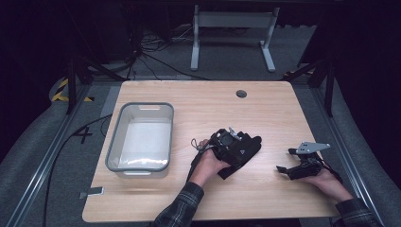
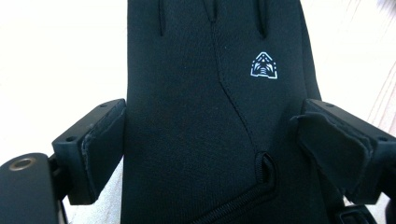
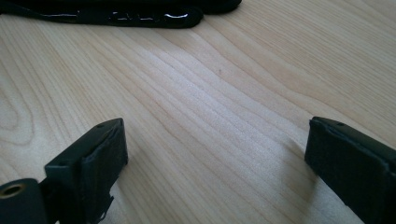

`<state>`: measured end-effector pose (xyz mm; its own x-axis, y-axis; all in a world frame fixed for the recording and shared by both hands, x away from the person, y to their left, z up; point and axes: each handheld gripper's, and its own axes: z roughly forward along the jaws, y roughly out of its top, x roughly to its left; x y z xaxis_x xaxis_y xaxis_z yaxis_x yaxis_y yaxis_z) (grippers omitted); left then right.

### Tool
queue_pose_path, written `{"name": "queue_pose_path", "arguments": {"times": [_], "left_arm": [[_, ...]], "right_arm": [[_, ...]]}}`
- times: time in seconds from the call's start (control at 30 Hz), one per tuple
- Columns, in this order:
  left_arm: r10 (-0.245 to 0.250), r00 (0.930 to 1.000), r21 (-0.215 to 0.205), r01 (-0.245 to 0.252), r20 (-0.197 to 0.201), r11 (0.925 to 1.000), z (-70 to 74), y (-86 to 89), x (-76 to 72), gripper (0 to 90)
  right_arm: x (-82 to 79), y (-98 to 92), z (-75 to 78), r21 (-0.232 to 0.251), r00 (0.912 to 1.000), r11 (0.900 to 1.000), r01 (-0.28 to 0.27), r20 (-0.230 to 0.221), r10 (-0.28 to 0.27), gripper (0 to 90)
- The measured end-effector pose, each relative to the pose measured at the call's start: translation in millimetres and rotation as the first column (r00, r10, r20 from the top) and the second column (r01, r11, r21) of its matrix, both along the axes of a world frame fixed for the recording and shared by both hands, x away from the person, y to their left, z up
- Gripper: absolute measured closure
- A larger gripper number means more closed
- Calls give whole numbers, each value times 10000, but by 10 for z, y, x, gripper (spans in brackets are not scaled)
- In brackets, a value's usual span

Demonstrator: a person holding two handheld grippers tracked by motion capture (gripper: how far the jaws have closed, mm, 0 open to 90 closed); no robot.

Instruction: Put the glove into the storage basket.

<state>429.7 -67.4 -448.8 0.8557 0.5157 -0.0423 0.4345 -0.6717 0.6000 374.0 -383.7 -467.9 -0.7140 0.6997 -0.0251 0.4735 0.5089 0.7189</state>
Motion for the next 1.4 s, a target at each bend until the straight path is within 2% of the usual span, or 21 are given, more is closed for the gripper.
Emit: {"name": "queue_pose_path", "arguments": {"times": [0.2,0.4,0.6,0.8,0.9,0.97,1.07,1.17,1.4], "left_arm": [[-79,10000,192,79,-2,9998,-26,-23,-4,112],[-61,9995,-123,57,-305,9999,-65,9,17,135],[-141,9993,-120,137,-343,9998,-61,17,14,177],[-590,9974,-115,586,-424,9982,-22,21,-5,346],[-744,9954,-134,737,-600,9972,-3,24,-14,462],[-932,9942,-94,928,-531,9956,9,25,-10,539],[-954,9933,-82,951,-655,9954,30,18,-19,645],[-899,9935,1,901,-703,9959,42,7,-26,684],[-700,9945,-27,700,-774,9975,82,13,-44,703]], "right_arm": [[0,0,0,-1,10000,10000,4,1,-4,62],[0,0,0,2,10000,10000,5,1,-5,62],[0,0,0,-1,10000,10000,5,1,-5,62],[0,0,0,-2,10000,10000,3,2,-3,62],[0,0,0,0,10000,10000,3,1,-3,62],[0,0,0,-1,10000,10000,5,0,-5,62],[1,-1,0,-9,10000,10000,-1,4,1,62],[1,0,0,-2,10000,10000,12,-1,-12,62],[2,1,0,-1,10000,10000,12,4,-12,62]]}}
